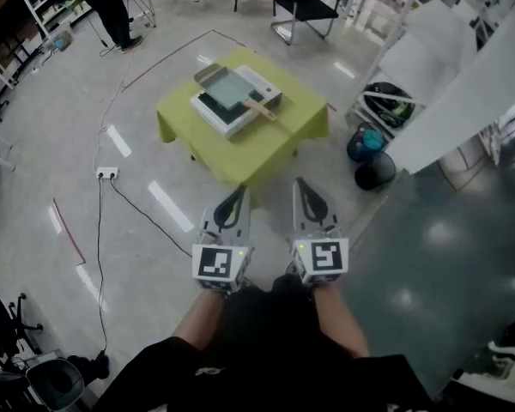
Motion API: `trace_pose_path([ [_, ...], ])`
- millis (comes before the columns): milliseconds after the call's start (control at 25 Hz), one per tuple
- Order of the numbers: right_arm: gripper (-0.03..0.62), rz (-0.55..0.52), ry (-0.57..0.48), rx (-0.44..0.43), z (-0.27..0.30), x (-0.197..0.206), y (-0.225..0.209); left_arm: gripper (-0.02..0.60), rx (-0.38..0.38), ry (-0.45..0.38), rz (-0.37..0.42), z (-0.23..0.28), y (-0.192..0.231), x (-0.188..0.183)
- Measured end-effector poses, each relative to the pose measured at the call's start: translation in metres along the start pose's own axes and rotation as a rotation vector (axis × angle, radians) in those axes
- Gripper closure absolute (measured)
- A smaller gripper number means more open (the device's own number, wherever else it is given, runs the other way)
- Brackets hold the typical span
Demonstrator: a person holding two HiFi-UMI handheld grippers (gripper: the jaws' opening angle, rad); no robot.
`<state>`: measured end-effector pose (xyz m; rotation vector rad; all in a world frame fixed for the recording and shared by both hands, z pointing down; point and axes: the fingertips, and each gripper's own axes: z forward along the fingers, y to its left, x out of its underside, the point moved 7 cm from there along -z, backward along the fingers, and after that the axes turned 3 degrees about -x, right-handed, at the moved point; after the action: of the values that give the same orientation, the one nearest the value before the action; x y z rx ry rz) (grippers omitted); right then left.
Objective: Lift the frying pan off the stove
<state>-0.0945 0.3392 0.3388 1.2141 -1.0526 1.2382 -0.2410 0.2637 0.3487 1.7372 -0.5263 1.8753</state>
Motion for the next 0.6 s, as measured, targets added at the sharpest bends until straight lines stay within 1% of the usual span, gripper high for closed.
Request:
trace_pose_path([
  [160, 0.579, -0.006, 0.002, 0.040, -0.003, 0.004, -0.009, 0.537, -0.015, 0.006, -0.009, -0.004, 0.016, 0.008],
  [280, 0.579, -0.019, -0.007, 0.046, -0.003, 0.005, -0.015, 0.537, -0.033, 0.004, -0.014, 0.000, 0.030, 0.011],
  [400, 0.579, -0.019, 0.005, 0.040, 0.007, 0.009, -0.020, 0.537, -0.058, 0.008, -0.017, 0.007, 0.042, 0.006],
  [480, 0.579, -0.012, 0.012, 0.032, 0.017, 0.013, -0.025, 0.537, -0.068, 0.009, -0.021, 0.016, 0.046, 0.010],
  [600, 0.579, -0.008, 0.009, -0.004, 0.039, 0.018, -0.034, 0.537, -0.069, 0.016, -0.033, 0.034, 0.050, 0.018],
])
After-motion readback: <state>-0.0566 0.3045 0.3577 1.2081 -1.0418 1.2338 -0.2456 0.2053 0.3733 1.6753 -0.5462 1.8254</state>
